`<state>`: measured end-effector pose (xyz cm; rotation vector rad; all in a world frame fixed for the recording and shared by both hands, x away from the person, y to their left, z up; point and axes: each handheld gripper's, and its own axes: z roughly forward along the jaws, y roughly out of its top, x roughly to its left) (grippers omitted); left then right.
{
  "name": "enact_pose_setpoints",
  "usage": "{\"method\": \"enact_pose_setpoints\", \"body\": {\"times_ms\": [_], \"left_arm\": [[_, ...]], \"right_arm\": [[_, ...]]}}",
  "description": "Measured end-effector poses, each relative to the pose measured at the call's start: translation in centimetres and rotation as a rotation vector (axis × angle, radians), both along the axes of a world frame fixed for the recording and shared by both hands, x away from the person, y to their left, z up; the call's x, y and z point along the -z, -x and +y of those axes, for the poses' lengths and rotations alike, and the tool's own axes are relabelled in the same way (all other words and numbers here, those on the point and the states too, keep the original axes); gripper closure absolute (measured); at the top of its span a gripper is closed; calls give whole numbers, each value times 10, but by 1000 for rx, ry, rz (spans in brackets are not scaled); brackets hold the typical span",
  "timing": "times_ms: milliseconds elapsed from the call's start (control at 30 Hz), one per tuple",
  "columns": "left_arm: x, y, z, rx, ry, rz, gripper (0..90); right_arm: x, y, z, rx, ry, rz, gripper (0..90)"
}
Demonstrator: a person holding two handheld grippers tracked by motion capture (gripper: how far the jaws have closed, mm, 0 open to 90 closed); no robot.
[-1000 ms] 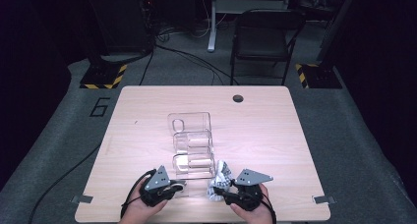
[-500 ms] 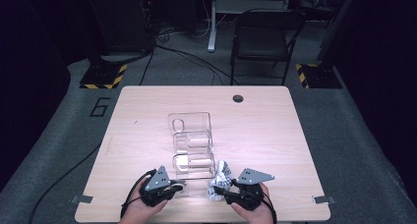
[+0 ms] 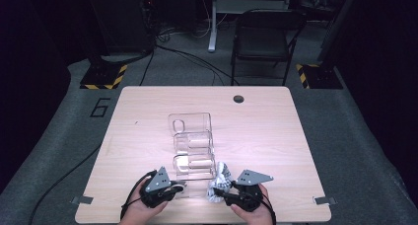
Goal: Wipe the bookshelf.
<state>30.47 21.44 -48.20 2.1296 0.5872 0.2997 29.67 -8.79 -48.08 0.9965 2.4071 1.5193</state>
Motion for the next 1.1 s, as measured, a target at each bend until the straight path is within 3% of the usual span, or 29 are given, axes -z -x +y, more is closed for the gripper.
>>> {"method": "enact_pose_setpoints", "body": {"times_ms": [100,167,233,367,433,533,667,733,833,867,967,1033,1100], "left_arm": [[0,0,0,-1,0,-1,839],[0,0,0,-1,-1,-2,839],[0,0,0,2,-1,-1,838],[0,0,1,3,-4,0,837],[0,0,1,2,-1,0,837],[0,0,1,0,-3,-1,837],[0,0,1,1,3,-1,837],[0,0,1,0,3,-2,837],[0,0,1,0,4,-1,837],[0,0,1,0,5,-1,837],[0,0,1,0,5,-1,837],[0,0,1,0,4,-1,837],[0,0,1,0,3,-3,837]], "right_arm": [[13,-5,3,-10,51,28,606],[16,-6,3,-5,43,56,605],[11,-5,2,-5,52,33,605],[-5,2,1,-5,7,-22,604],[-3,2,2,-9,10,-29,603],[9,-2,5,-14,42,32,604],[14,-4,7,-24,83,37,602],[9,-3,6,-18,76,19,602],[-1,0,3,-8,11,0,602],[-2,1,2,-10,14,-11,602],[5,-2,3,-13,16,20,602],[12,-4,5,-21,51,51,601],[14,-5,6,-21,49,54,600]]}}
